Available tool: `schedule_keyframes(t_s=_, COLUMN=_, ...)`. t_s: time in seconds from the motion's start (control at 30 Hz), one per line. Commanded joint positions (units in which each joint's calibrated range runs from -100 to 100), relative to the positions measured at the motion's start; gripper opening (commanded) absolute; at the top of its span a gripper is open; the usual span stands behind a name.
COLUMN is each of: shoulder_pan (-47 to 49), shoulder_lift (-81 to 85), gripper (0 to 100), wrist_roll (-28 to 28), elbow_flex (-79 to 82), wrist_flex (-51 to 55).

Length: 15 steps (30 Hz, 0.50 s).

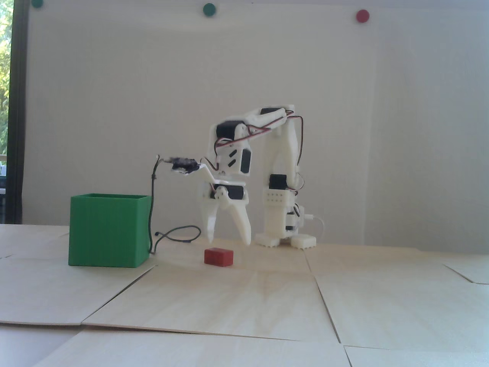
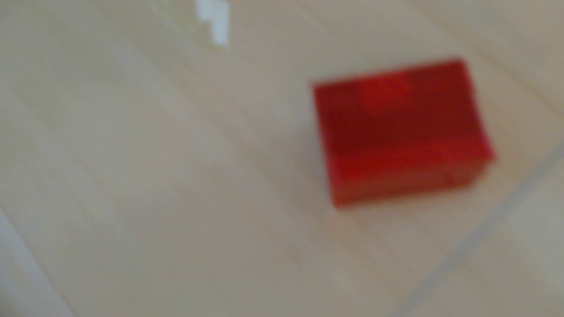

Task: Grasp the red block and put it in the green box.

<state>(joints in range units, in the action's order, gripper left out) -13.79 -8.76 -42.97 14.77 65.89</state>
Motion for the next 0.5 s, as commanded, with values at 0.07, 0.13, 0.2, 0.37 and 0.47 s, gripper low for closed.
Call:
schedule_keyframes(t_s=0.07, shoulder_pan=-0.64, shoulder_lift=1.14, gripper=41, wrist_roll=-0.28, elbow_flex=-4.21, wrist_flex=4.85)
schedule_keyframes(t_s=0.13, shoulder_pan=-0.64, shoulder_lift=1.06, gripper=41, wrist_roll=-0.28, elbow_flex=-4.04, wrist_flex=3.59)
schedule_keyframes(t_s=0.2, shoulder_pan=-0.56, shoulder_lift=0.43, gripper=41, wrist_roll=-0.44, elbow_flex=-4.04, wrist_flex=1.82)
schedule_keyframes(t_s=0.37, shoulder_pan=-0.64, shoulder_lift=0.19, gripper=41, wrist_roll=-0.49, elbow_flex=-3.77, wrist_flex=-5.27)
schedule_keyframes(t_s=0.47, shoulder_pan=-0.64, shoulder_lift=0.11, gripper=41, wrist_roll=-0.39, elbow_flex=-3.77, wrist_flex=-7.54)
